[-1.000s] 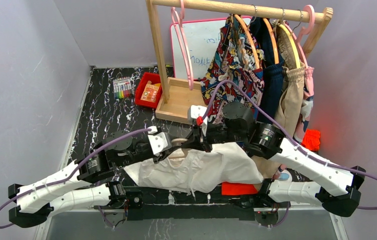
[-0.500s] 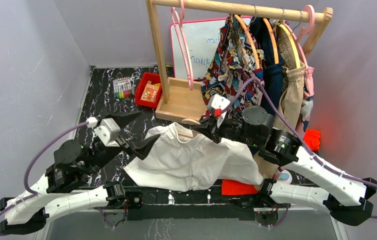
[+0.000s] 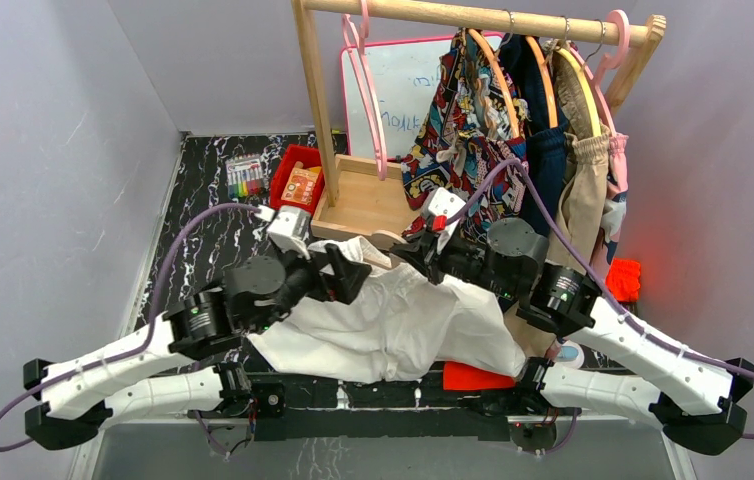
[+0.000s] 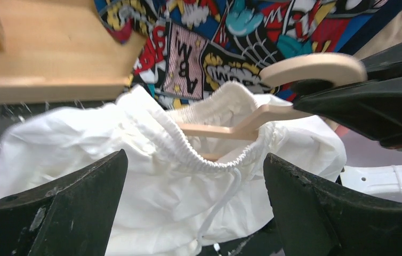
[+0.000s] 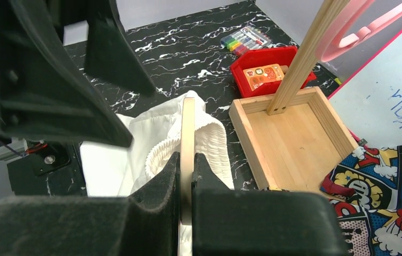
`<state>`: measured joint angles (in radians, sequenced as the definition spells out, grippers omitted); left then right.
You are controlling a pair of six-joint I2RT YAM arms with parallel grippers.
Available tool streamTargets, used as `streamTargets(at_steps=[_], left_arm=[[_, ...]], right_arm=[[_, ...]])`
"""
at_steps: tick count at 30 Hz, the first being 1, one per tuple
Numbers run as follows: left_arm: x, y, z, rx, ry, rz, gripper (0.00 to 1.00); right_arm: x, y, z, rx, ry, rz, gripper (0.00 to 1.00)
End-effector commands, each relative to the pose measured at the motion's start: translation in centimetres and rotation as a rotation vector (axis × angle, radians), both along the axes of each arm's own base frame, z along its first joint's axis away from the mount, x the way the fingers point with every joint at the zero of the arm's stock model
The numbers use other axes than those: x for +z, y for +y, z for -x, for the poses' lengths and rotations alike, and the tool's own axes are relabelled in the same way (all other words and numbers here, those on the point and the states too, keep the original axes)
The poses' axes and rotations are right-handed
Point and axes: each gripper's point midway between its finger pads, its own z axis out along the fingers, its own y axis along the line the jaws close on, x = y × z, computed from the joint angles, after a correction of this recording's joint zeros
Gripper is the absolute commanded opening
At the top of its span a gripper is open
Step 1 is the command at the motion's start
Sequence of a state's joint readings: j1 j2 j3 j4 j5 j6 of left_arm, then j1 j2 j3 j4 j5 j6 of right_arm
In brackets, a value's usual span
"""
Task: Place the shorts on the hanger
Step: Pick up the hanger at the center of the board.
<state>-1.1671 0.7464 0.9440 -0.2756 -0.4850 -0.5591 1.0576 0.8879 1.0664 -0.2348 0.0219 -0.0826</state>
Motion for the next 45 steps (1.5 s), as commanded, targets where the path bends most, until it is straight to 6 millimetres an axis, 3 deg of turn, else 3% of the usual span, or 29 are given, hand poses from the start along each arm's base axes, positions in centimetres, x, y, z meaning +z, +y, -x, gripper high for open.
streamTargets(at_steps=[1,3,5,7,8,10,11,13,15,18,24,30,33,40,43,45], left_arm=[[0.3,-2.3,0.2,0.002,0.129,0.102,0.98],[1.2,-1.7,-0.4,0.039,0.1,0.079,0.98],[3.4,0.2,-1.2,0.104,0.029,0.074,0.98],[7.1,2.4,-1.3,0.136,-0.066,0.104,0.97],[9.2,3.5,-1.2,0.139,-0.122,0.123,0.97],[13.3,5.8,-0.5,0.137,-0.225,0.168,0.97],[15.1,6.8,0.0,0.126,-0.274,0.184,0.96],[17.9,8.5,0.9,0.109,-0.346,0.208,0.96],[18.9,9.6,1.4,0.101,-0.372,0.207,0.96],[18.1,9.5,1.7,0.076,-0.368,0.179,0.96],[14.3,6.9,1.4,0.027,-0.314,0.141,0.95],[9.5,2.1,1.0,-0.029,-0.154,0.165,0.9],[8.3,0.3,0.7,-0.043,-0.103,0.165,0.9],[6.7,-0.8,-1.0,0.06,-0.032,0.179,0.87],[7.1,-0.1,-1.9,0.121,-0.052,0.184,0.87],[8.5,1.0,-2.4,0.16,-0.099,0.182,0.86]], right_arm=[[4.5,0.2,-0.9,-0.036,-0.084,-0.148,0.0],[5.3,0.3,-0.9,-0.032,-0.105,-0.163,0.0],[7.0,0.0,-1.0,-0.039,-0.15,-0.183,0.0],[10.1,-0.6,-0.7,-0.034,-0.217,-0.221,0.0],[12.8,-1.0,0.0,-0.011,-0.259,-0.259,0.0],[15.4,-1.2,1.5,0.062,-0.3,-0.281,0.0],[17.7,-1.7,2.7,0.107,-0.327,-0.312,0.0],[19.4,-2.1,4.3,0.171,-0.348,-0.337,0.0],[19.7,-2.5,4.7,0.179,-0.354,-0.357,0.0],[17.9,-2.3,3.5,0.126,-0.338,-0.336,0.0],[14.5,-1.3,0.6,0.012,-0.306,-0.284,0.0],[13.5,-1.0,-1.0,-0.06,-0.282,-0.307,0.0],[13.1,-0.7,-1.4,-0.074,-0.269,-0.308,0.0],[13.5,-0.7,-1.3,-0.076,-0.265,-0.345,0.0],[14.1,-0.4,-0.7,-0.038,-0.271,-0.357,0.0],[14.3,0.0,-0.1,0.007,-0.274,-0.354,0.0]])
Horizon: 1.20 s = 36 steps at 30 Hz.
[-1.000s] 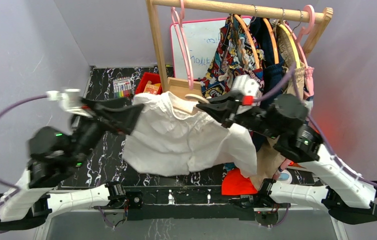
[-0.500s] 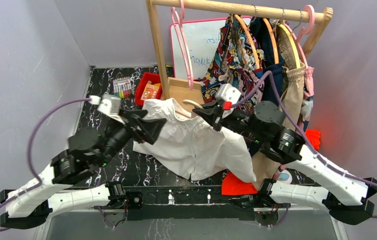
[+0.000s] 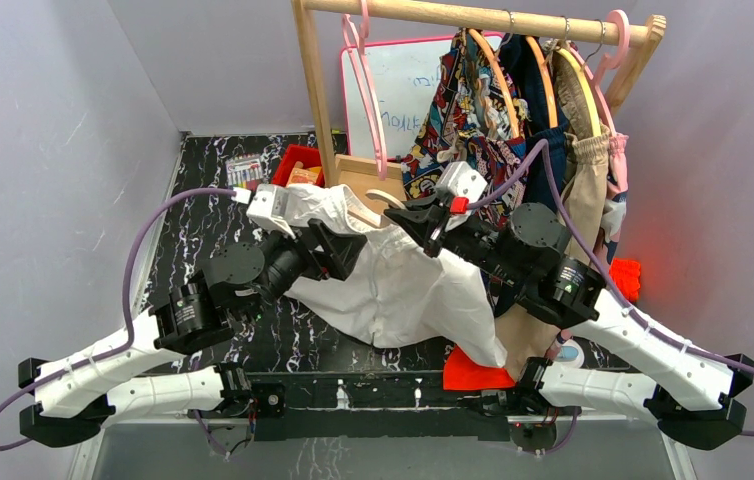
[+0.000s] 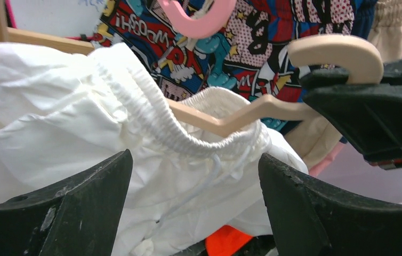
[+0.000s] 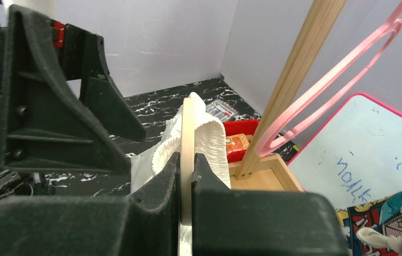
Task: Place the shorts on the hanger
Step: Pick up the hanger at the center of the board, then adjust the shorts on the hanger.
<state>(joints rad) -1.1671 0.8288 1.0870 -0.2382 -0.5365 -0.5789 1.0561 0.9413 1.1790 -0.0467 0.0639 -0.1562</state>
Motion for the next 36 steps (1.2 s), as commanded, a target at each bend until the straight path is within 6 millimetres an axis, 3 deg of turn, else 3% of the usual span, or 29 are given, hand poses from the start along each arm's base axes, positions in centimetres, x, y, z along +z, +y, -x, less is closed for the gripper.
streamTargets(at_steps=[1,5,9,13,18,23,28,34,36], left_arm=[[4.2,2.3,-1.2,0.114,-0.092,0.072,0.86],[8.4,4.3,-0.2,0.068,-0.263,0.016,0.87],[11.3,3.6,3.1,-0.16,-0.471,-0.07,0.89],[11.8,1.4,6.8,-0.431,-0.577,-0.14,0.92],[10.4,-1.2,11.7,-0.77,-0.697,-0.174,0.91],[8.8,-2.4,11.1,-0.815,-0.701,-0.285,0.83],[8.8,-3.0,10.0,-0.801,-0.703,-0.363,0.72],[8.8,-3.3,9.1,-0.767,-0.688,-0.39,0.67],[8.9,-3.2,9.2,-0.773,-0.689,-0.384,0.58]], right_arm=[[6.0,-0.6,2.0,0.081,-0.098,-0.16,0.0],[6.1,-0.4,3.9,0.175,-0.102,-0.125,0.0],[5.5,-0.6,5.8,0.265,-0.084,-0.077,0.0],[4.8,-0.8,7.0,0.319,-0.052,-0.053,0.0],[4.3,-0.8,7.9,0.367,-0.029,-0.034,0.0],[3.9,-0.5,8.6,0.414,-0.01,-0.013,0.0],[3.4,-0.4,8.8,0.424,-0.002,0.0,0.0],[2.8,-0.4,8.8,0.427,-0.004,0.015,0.0],[2.7,-0.5,8.9,0.428,-0.004,0.02,0.0]])
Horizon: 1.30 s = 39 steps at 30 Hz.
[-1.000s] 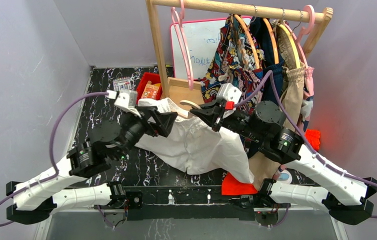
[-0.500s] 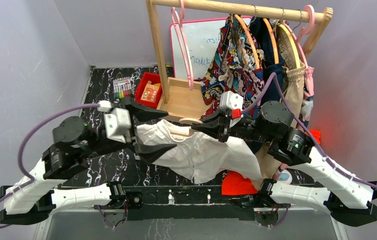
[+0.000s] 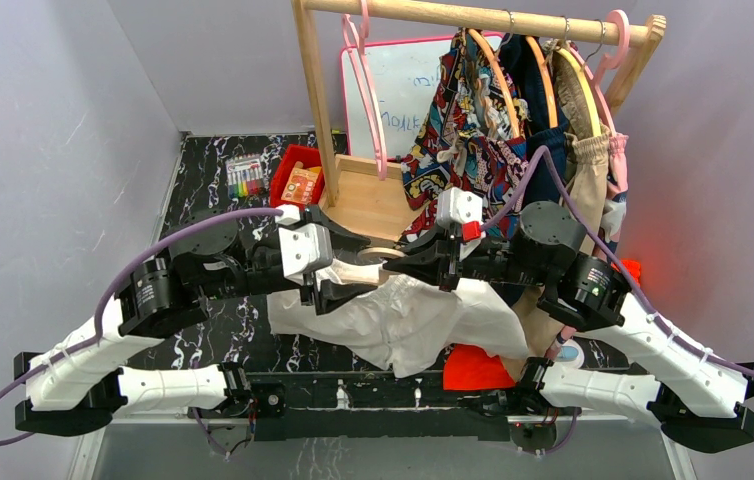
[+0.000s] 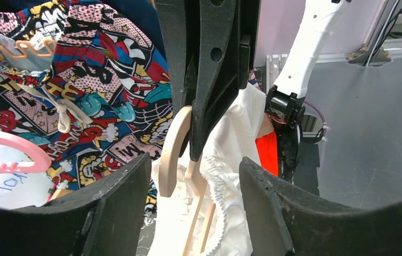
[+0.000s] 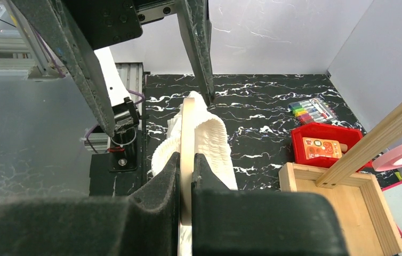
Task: Place the shorts on the hanger
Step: Adjust the shorts on the hanger.
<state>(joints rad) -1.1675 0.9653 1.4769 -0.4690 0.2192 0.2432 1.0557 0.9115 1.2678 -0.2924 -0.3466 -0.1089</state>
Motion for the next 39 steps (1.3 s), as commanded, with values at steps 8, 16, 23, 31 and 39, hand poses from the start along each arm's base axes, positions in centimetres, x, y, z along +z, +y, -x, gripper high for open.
streamTargets(at_steps=[8,16,23,31,39], left_arm=[[-0.5,0.0,0.2,0.001,0.038,-0.028,0.32],[-2.4,-1.6,0.0,0.002,0.14,-0.075,0.44],[-2.3,-2.0,-0.7,-0.029,0.209,-0.071,0.31],[-3.5,-0.1,-6.5,0.002,0.34,-0.007,0.57],[-3.0,-0.7,-7.4,-0.084,0.383,0.045,0.63]], right_arm=[[3.2,-1.0,1.0,0.028,-0.074,-0.09,0.0],[2.4,-1.4,0.9,0.012,-0.081,-0.07,0.0],[1.3,-1.5,0.4,-0.014,-0.089,-0.042,0.0],[-1.3,-1.3,-2.3,-0.138,-0.078,0.01,0.0],[-2.3,-0.7,-2.8,-0.144,-0.097,0.023,0.0]])
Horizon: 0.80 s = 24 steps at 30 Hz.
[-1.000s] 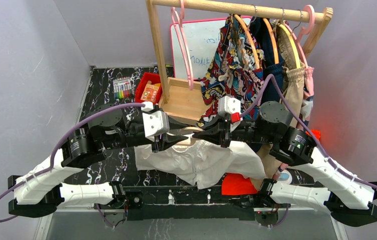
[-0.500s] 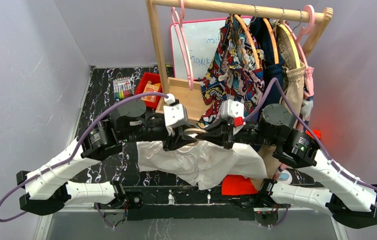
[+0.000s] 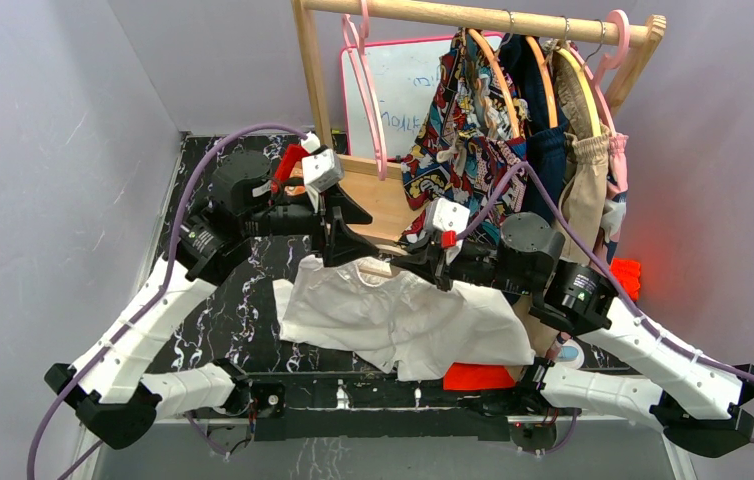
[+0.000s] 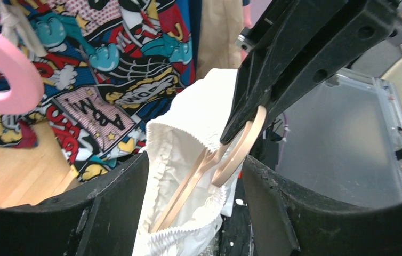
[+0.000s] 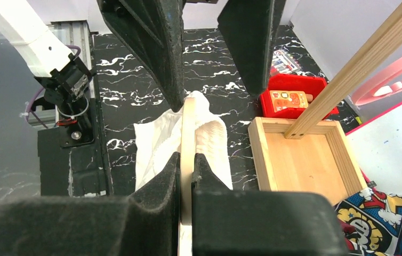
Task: Place the shorts on the hanger
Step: Adjust the shorts on the hanger.
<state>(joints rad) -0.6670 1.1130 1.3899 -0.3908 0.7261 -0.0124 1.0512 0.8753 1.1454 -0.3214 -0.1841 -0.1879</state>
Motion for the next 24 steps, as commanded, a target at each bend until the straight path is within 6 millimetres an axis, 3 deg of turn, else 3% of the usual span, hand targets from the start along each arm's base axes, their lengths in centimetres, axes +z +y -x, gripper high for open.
streamTargets(at_steps=[1,9,14,21,24], left_arm=[[2.6,-0.8,1.0,-0.125,-0.02,0.092,0.63],[1.5,-0.7,3.3,-0.275,-0.035,0.08,0.64],[1.5,-1.0,3.9,-0.34,-0.014,0.088,0.55],[0.7,-1.5,4.8,-0.382,0.014,0.073,0.58],[0.0,-1.6,5.0,-0.381,0.022,0.052,0.51]], right_arm=[[3.0,0.3,0.3,0.028,-0.076,-0.091,0.0],[4.1,0.4,1.5,0.089,-0.085,-0.12,0.0],[4.7,0.2,2.1,0.11,-0.082,-0.134,0.0],[5.2,0.0,2.1,0.103,-0.086,-0.146,0.0],[5.3,0.1,2.1,0.104,-0.086,-0.15,0.0]])
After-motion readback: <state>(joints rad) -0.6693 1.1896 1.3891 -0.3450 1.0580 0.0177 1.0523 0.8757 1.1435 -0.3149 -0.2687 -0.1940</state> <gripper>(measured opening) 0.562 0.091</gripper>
